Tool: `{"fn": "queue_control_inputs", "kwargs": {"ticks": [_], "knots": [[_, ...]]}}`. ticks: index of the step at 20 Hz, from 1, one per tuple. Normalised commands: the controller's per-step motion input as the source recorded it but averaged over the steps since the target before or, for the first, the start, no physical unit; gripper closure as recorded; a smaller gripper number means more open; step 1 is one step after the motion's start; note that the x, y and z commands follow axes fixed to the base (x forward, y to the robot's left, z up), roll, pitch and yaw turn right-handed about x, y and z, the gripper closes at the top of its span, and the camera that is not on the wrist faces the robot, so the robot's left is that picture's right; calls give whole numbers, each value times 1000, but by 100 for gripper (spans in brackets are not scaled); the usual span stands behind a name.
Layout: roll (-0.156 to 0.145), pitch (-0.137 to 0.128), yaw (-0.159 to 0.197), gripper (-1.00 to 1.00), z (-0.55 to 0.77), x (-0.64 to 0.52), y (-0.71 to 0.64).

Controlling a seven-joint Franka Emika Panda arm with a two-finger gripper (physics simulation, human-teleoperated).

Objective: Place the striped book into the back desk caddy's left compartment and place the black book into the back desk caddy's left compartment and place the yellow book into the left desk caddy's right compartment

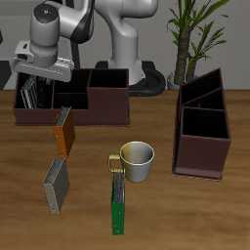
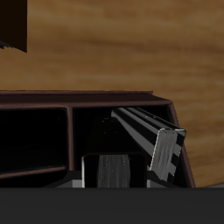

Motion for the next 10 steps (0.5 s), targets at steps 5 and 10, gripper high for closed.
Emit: {"fn": "queue_control_inputs", "kwargs": {"ticks": [5,10], "knots": [[-7,17,-4,-100,-78,88,50],[-2,-22,14,-100,130,69,9]]}}
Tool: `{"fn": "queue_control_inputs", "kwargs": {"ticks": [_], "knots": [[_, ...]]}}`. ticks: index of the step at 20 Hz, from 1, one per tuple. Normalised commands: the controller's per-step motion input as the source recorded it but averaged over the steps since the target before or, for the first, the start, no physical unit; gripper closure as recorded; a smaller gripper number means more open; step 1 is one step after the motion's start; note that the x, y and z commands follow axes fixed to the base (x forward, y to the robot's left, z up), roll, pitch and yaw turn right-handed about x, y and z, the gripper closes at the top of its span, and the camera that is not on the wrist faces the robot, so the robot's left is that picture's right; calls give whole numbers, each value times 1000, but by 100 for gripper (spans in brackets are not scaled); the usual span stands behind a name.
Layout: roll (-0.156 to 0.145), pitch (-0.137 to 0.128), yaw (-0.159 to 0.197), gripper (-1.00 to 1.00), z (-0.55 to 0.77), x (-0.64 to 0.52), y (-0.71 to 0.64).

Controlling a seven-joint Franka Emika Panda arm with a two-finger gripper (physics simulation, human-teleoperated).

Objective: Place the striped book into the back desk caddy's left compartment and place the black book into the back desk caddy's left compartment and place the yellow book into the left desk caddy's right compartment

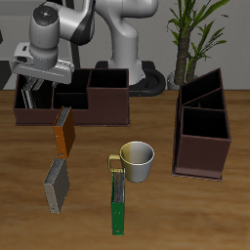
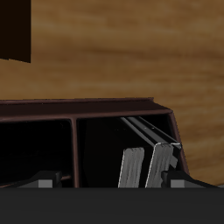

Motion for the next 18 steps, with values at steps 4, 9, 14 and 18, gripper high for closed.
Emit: {"fn": "queue_control_inputs", "kwargs": {"ticks": [4,9,14,18], "knots": [[-26,-37,38,-100,213,139,-11],[-33,-91,26,-100,482,208,122],[-15,-74,4,-100,467,269,166],[-36,-88,44,-100,357,293,140]]}}
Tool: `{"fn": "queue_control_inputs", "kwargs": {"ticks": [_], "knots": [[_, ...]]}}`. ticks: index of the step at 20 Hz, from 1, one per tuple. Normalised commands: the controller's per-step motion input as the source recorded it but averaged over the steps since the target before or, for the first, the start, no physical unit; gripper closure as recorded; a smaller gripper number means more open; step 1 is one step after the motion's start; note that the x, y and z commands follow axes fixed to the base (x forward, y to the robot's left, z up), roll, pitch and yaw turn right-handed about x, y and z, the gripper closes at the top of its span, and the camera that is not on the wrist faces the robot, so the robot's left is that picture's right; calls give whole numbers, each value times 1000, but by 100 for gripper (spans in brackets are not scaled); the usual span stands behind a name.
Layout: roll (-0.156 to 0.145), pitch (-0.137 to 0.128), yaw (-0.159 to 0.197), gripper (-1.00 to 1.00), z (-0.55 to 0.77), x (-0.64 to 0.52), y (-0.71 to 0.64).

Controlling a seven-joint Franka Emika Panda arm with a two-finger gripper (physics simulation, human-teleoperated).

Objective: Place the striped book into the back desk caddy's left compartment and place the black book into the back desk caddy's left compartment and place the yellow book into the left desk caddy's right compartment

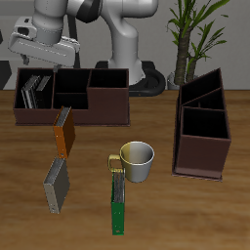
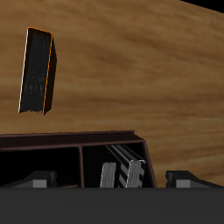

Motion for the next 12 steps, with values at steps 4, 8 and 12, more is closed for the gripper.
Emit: {"fn": "queue_control_inputs", "kwargs": {"ticks": [4,8,12], "knots": [[-37,-67,7,-100,201,322,110],[-4,-53,48,-100,152,311,387],[66,-74,89,-100,57,266,470]]}}
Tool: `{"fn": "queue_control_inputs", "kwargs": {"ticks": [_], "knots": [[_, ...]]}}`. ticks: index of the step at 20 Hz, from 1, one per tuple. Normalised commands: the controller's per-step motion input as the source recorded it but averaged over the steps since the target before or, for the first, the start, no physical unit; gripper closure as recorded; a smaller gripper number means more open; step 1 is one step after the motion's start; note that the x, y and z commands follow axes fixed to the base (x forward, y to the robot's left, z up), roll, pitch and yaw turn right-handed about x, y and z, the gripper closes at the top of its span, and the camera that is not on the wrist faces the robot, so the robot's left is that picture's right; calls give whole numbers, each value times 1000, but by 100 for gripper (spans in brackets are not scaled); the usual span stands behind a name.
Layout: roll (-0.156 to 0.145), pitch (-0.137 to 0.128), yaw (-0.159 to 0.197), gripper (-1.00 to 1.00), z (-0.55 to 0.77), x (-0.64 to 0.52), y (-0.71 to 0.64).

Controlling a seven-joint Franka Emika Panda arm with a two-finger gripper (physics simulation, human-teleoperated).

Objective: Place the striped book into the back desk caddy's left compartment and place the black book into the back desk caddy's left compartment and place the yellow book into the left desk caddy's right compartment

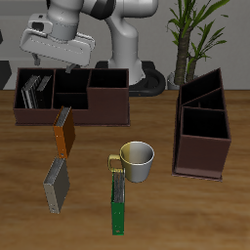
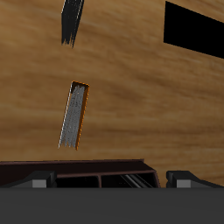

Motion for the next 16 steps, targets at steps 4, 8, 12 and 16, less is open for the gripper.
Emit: {"fn": "queue_control_inputs", "kwargs": {"ticks": [4,8,12,16], "knots": [[129,3,42,-100,-39,250,311],[206,2,-42,-100,47,234,218],[57,4,-115,-100,181,342,-157],[-46,-27,4,-100,60,140,-4]]}}
